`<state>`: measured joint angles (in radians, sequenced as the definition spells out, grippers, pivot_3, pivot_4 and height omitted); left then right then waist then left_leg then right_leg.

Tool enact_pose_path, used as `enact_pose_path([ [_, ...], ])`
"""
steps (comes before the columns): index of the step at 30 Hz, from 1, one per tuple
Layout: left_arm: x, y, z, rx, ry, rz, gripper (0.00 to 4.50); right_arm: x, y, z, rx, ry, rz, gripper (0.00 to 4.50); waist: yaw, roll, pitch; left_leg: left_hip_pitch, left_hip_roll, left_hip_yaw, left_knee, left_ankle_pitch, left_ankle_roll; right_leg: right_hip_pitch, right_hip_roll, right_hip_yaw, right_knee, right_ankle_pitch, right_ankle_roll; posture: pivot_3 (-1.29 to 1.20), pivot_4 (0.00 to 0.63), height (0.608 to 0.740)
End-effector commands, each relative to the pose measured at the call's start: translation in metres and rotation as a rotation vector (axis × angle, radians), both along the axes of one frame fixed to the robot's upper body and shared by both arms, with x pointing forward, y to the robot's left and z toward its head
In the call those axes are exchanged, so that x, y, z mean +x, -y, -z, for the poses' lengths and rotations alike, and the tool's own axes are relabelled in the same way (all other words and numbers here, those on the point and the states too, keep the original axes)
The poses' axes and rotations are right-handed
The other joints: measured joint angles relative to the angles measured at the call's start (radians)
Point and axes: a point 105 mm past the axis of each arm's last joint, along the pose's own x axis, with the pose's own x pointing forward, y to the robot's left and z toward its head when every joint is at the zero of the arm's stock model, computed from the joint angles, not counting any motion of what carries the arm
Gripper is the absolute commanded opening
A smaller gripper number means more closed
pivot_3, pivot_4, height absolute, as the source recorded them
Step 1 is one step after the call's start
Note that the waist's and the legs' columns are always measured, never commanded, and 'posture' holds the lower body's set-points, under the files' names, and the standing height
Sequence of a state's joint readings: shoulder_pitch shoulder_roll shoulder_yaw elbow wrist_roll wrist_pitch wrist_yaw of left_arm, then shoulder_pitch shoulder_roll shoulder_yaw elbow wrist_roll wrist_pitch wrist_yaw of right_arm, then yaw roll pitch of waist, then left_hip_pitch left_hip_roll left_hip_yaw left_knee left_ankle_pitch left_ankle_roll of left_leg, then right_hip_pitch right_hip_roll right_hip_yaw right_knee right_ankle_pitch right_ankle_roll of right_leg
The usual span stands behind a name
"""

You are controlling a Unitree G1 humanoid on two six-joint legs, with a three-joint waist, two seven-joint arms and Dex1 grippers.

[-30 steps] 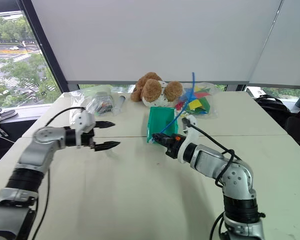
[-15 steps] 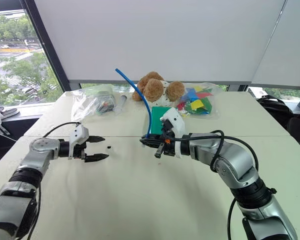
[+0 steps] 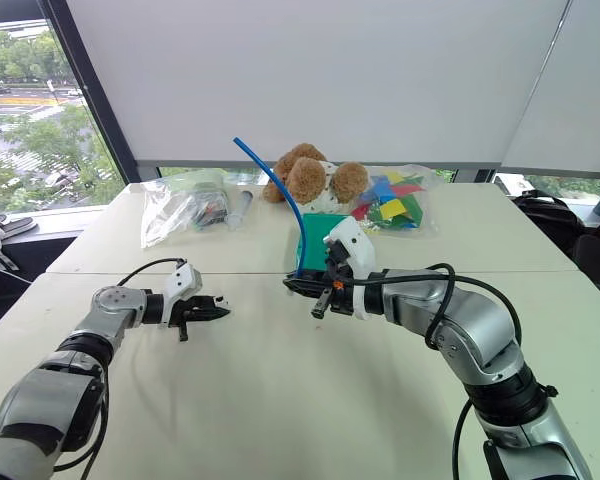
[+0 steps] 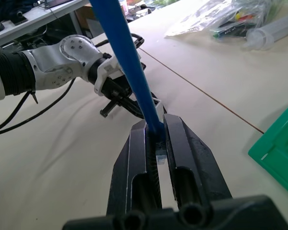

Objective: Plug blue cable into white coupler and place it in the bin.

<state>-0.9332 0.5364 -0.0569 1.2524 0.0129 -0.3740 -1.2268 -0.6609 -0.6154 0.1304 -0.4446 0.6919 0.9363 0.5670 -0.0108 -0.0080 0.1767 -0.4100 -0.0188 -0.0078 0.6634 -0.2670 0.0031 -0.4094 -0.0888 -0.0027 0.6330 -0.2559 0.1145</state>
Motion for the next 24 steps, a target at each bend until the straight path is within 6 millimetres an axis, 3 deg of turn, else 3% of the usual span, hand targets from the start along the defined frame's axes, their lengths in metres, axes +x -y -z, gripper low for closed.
enact_pose_path([
  [1, 0.002, 0.003, -0.006, -0.002, 0.027, 0.015, 0.34, -0.004, 0.003, -0.012, 0.021, 0.048, 0.010, 0.00, 0.000, 0.000, 0.000, 0.000, 0.000, 0.000, 0.000, 0.000, 0.000, 0.000, 0.000, 0.000, 0.000, 0.000, 0.000, 0.00, 0.150, 0.740],
  [4, 0.000, 0.020, -0.014, -0.045, 0.042, 0.094, 0.34, -0.004, 0.007, -0.015, 0.019, 0.052, 0.017, 0.00, 0.003, 0.000, 0.000, 0.000, 0.000, 0.000, 0.000, 0.000, 0.000, 0.000, 0.000, 0.000, 0.000, 0.000, 0.000, 0.00, 0.150, 0.740],
  [8, -0.012, 0.064, -0.022, -0.089, 0.050, 0.319, 0.34, -0.004, 0.011, -0.015, -0.036, 0.067, -0.006, 0.00, 0.010, 0.000, 0.000, 0.000, -0.001, 0.000, 0.000, 0.000, 0.000, 0.000, -0.001, 0.000, 0.000, 0.000, 0.000, 0.00, 0.150, 0.740],
  [12, -0.033, 0.109, -0.016, -0.087, 0.023, 0.534, 0.34, -0.001, 0.014, -0.005, -0.107, 0.068, -0.027, 0.00, 0.015, 0.000, 0.000, -0.001, -0.001, 0.000, 0.001, 0.000, 0.000, 0.000, -0.001, 0.000, -0.001, 0.000, 0.000, 0.00, 0.150, 0.740],
  [16, -0.046, 0.139, -0.006, -0.060, 0.007, 0.641, 0.34, 0.001, 0.014, 0.013, -0.173, 0.060, -0.064, 0.00, 0.006, 0.000, 0.000, -0.001, -0.001, 0.000, 0.001, 0.000, 0.000, 0.000, 0.000, 0.000, 0.000, 0.000, 0.000, 0.00, 0.150, 0.740],
  [21, -0.052, 0.155, 0.006, -0.020, -0.012, 0.675, 0.34, 0.003, 0.014, 0.038, -0.228, 0.040, -0.086, 0.00, -0.002, 0.000, 0.000, -0.001, -0.001, 0.000, 0.001, 0.000, 0.000, 0.000, 0.000, 0.000, 0.000, 0.000, 0.000, 0.00, 0.150, 0.740],
  [24, -0.055, 0.154, 0.018, 0.036, -0.029, 0.687, 0.34, 0.003, 0.014, 0.054, -0.225, -0.008, -0.090, 0.00, 0.001, 0.000, 0.000, -0.001, -0.001, 0.000, 0.001, 0.000, 0.000, 0.000, 0.001, 0.000, 0.000, 0.000, 0.000, 0.00, 0.150, 0.740],
])
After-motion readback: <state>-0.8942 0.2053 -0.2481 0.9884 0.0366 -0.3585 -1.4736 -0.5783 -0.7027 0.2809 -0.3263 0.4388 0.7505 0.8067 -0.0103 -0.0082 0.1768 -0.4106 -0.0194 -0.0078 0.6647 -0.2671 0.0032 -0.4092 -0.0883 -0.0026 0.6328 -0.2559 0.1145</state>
